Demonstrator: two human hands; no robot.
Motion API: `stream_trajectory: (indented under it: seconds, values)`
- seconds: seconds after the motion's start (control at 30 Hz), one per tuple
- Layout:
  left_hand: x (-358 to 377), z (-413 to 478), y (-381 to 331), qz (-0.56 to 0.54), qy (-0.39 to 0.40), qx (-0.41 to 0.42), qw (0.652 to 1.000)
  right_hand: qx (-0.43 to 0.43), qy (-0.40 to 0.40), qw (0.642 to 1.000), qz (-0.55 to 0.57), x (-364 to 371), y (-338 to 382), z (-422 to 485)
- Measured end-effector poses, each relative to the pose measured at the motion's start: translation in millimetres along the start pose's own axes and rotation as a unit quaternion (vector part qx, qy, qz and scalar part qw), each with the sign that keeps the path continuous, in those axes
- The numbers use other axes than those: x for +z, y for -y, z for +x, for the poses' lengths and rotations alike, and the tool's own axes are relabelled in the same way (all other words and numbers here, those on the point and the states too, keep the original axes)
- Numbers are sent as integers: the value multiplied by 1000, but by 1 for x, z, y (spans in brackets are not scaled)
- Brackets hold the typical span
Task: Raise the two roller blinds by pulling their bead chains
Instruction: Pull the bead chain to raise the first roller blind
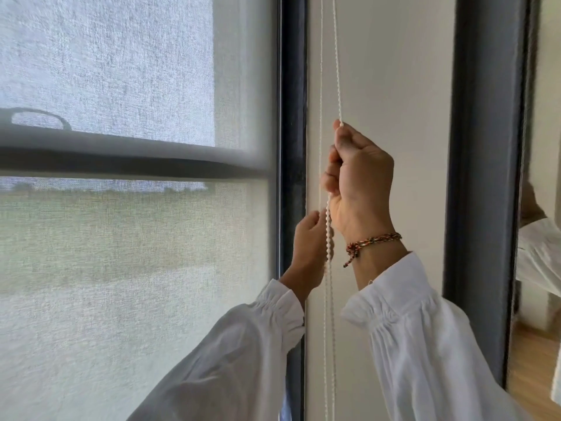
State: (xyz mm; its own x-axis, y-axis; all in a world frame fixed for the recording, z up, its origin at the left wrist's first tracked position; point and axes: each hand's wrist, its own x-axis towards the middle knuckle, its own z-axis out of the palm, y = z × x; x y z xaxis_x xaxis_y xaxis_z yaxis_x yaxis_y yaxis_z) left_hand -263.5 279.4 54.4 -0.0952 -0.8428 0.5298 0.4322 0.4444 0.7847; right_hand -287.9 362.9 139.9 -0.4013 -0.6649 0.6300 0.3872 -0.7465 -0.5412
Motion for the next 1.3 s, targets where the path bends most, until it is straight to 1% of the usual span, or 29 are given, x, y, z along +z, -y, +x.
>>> stream_trajectory:
  seconds: [0.07,0.13,0.2,0.27,0.3,0.33,0.37,0.4,0.47,0.53,0.57,0.63,0.73,0.8,0.83,0.9,0.97,1.0,1.07,1.1,1.13,1.2,1.3]
  values:
    - [-10,-4,-3,54,-45,60,996,-20,-20,999,-40,-1,-4,1]
    - [-20,-13,-9,81,-79,107,988,-62,-45,992,-103,0,-11,2]
    - [-26,-20,-18,110,-92,168,975,-118,-74,965,-223,0,-22,1]
    - [-33,-31,-22,163,-92,222,957,-165,-121,920,-333,3,-34,-3]
    - [-38,-36,-21,187,-87,244,948,-196,-136,906,-350,6,-38,-6]
    - [-44,-40,-19,209,-84,261,939,-225,-128,902,-346,9,-42,-10]
    - [-48,-43,-19,225,-83,276,931,-230,-103,909,-332,12,-46,-11]
    - [-54,-46,-20,238,-83,292,923,-202,-68,926,-313,17,-49,-12]
    - [-64,-47,-21,276,-89,314,904,-92,11,962,-256,27,-53,-11]
    - [-73,-48,-21,301,-92,310,897,5,75,984,-164,34,-55,-9]
    - [-79,-48,-19,304,-91,308,897,38,96,987,-119,38,-55,-7]
    - [-92,-51,-11,314,-90,304,895,78,115,988,-70,46,-54,0]
    - [-108,-55,2,336,-84,307,886,103,117,985,-68,57,-56,10]
    - [-115,-58,10,353,-79,308,880,100,93,986,-91,61,-67,15]
    - [-118,-61,14,357,-74,305,879,85,73,989,-102,62,-76,15]
    - [-126,-64,23,361,-64,290,884,20,23,990,-136,60,-94,9]
    - [-137,-65,34,351,-51,247,902,-56,-3,980,-189,57,-111,-2]
    - [-144,-65,38,329,-41,203,921,-86,-2,975,-207,55,-118,-8]
    - [-158,-64,43,254,-21,83,963,-131,-1,964,-231,48,-130,-16]
    - [-163,-62,43,212,-18,31,977,-150,-5,959,-243,42,-136,-19]
    - [-168,-58,40,173,-19,0,985,-165,-12,954,-251,37,-140,-21]
    - [-174,-46,30,124,-15,-15,992,-186,-25,948,-259,27,-149,-27]
    - [-165,-28,0,135,10,23,990,-199,-30,941,-272,18,-164,-45]
